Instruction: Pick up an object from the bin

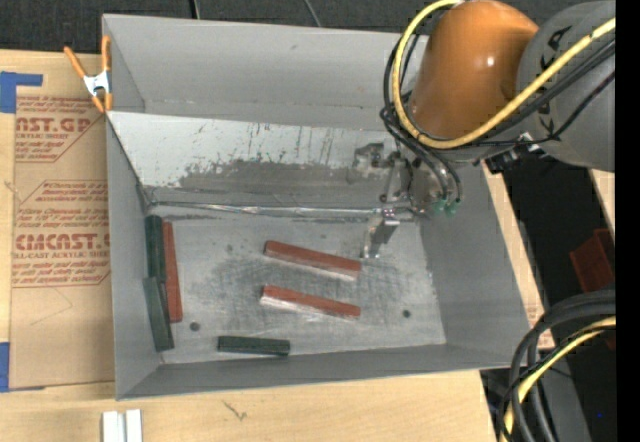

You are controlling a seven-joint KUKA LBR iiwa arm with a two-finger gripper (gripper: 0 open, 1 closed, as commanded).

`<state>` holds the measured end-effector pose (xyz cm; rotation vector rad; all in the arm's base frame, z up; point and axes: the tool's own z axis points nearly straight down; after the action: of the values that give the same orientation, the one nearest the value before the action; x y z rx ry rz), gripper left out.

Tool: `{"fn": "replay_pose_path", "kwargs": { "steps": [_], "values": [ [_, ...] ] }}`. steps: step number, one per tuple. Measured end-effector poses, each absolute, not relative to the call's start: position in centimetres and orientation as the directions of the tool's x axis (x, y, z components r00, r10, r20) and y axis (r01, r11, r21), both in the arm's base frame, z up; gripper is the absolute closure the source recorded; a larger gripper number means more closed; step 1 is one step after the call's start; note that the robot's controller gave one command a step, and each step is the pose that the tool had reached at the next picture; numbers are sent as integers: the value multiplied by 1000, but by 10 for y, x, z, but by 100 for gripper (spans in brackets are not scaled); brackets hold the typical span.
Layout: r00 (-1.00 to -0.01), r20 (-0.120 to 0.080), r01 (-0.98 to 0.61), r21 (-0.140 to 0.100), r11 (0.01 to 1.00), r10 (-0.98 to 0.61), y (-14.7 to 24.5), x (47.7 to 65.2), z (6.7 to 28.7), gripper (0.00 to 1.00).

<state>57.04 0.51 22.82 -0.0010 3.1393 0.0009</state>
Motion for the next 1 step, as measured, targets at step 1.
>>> {"fn": "replay_pose_path", "kwargs": {
  "steps": [1],
  "values": [
    [-1000,-2,-1,1,1000,-1,5,570,228,0]
  ]
}}
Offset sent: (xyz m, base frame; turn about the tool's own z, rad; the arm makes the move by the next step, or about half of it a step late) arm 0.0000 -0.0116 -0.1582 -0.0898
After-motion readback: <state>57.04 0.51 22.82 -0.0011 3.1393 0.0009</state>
